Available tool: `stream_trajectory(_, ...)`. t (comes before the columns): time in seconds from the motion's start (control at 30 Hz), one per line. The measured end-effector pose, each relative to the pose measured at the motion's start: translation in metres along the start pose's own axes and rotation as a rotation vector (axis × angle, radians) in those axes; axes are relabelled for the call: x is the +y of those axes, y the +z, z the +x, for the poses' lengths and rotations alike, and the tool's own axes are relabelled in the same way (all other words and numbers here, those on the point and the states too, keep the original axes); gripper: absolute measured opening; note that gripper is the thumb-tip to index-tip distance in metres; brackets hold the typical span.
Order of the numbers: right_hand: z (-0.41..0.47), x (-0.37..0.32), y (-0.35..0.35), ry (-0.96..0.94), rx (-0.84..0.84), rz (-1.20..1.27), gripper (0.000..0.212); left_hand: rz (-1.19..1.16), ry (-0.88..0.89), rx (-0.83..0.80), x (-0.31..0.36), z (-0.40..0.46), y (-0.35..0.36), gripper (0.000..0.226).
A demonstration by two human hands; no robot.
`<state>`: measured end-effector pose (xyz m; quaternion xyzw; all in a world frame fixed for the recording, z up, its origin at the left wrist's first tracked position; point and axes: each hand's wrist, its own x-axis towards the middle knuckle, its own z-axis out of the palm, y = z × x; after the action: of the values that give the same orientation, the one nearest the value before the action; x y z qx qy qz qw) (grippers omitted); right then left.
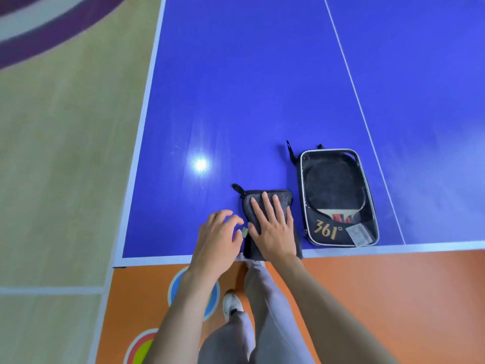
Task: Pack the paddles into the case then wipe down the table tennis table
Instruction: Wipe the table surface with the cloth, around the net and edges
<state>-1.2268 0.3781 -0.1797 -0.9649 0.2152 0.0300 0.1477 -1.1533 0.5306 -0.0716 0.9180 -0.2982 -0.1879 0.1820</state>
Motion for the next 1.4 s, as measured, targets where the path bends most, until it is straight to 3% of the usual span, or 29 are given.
stream_trajectory(0.1,0.005,0.001,-0.018,-0.001,-0.157,0.136,0.066,-0.066,-0.017,0.013,0.016,0.000,0.004,0.025)
stream_trajectory(0.17,0.008,0.006,-0.034,0.021,-0.169,0.337,0.057,-0.142,-0.027,0.032,0.031,0.005,0.008,0.024)
stream_trajectory(0.23,0.008,0.018,-0.053,0.081,-0.093,0.545,0.044,-0.199,-0.023,0.041,0.049,0.013,0.014,0.025)
stream_trajectory(0.33,0.004,0.045,-0.085,0.125,0.103,0.673,0.029,-0.275,-0.043,0.014,0.077,0.029,0.024,0.028)
stream_trajectory(0.4,0.004,0.070,-0.105,0.154,0.178,0.710,0.024,-0.320,-0.068,-0.012,0.097,0.042,0.032,0.029)
stream_trajectory(0.57,0.004,0.142,-0.137,0.276,0.161,0.728,0.027,-0.379,-0.141,-0.017,0.144,0.079,0.049,0.032)
stream_trajectory(0.77,0.016,0.204,-0.152,0.485,0.214,0.819,0.027,-0.371,-0.304,-0.186,0.186,0.116,0.053,0.060)
stream_trajectory(0.87,0.028,0.223,-0.156,0.646,0.141,0.965,0.037,-0.348,-0.354,-0.213,0.198,0.127,0.054,0.069)
stream_trajectory(1.0,0.044,0.241,-0.151,0.723,-0.064,1.041,0.048,-0.337,-0.440,-0.278,0.202,0.138,0.061,0.068)
stream_trajectory(1.17,0.054,0.257,-0.138,0.713,-0.097,0.965,0.036,-0.352,-0.508,-0.313,0.202,0.145,0.068,0.070)
stream_trajectory(1.4,0.053,0.268,-0.131,0.765,-0.132,0.986,0.025,-0.484,-0.625,-0.184,0.200,0.142,0.071,0.059)
